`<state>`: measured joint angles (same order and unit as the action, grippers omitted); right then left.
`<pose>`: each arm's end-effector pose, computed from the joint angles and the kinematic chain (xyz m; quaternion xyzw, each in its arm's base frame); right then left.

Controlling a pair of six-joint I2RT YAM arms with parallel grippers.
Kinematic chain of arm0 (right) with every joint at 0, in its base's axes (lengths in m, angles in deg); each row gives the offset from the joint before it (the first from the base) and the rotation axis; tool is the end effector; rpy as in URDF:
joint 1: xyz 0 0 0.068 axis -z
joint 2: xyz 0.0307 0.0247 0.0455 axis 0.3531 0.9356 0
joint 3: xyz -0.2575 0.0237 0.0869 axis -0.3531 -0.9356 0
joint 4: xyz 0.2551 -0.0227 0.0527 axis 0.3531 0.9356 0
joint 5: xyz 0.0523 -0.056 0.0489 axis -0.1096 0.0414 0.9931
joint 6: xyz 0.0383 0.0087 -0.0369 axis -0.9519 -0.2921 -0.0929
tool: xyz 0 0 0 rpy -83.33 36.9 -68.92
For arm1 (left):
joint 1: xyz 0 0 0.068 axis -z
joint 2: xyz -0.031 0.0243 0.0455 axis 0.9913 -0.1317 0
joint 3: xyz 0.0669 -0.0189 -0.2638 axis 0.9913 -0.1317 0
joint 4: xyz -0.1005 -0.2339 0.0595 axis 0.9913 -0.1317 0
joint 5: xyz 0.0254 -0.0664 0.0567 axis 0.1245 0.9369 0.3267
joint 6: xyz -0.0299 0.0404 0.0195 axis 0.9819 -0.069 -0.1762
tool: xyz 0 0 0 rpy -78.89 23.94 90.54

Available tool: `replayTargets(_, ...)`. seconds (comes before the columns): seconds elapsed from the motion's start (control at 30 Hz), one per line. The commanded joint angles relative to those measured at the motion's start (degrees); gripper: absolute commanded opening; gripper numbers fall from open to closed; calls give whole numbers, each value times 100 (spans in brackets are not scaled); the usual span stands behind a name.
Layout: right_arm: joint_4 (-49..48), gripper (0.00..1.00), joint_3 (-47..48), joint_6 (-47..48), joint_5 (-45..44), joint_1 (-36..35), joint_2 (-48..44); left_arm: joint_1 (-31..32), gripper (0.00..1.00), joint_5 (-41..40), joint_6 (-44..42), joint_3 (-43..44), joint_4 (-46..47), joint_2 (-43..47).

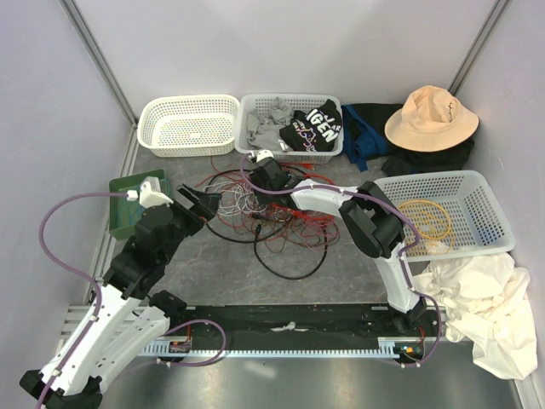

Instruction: Untangle the cables

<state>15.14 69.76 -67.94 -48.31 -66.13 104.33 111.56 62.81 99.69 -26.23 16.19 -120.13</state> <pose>0.3404 0.3365 0.1627 -0.1714 0.8975 0.1395 0.3817 0.1226 -0.0568 0.3018 -0.2681 0.7751 -0.2916 0.4922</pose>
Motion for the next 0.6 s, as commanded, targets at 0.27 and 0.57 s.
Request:
replayTargets(0.27,-162,5,-193,-2,-48,80,-513,14,99,18,-1272,552,447,-146)
replayTargets(0.57,-443,0,-1530,-178,-426,-130,-2867,14,98,818,-1483,200,1326,-558)
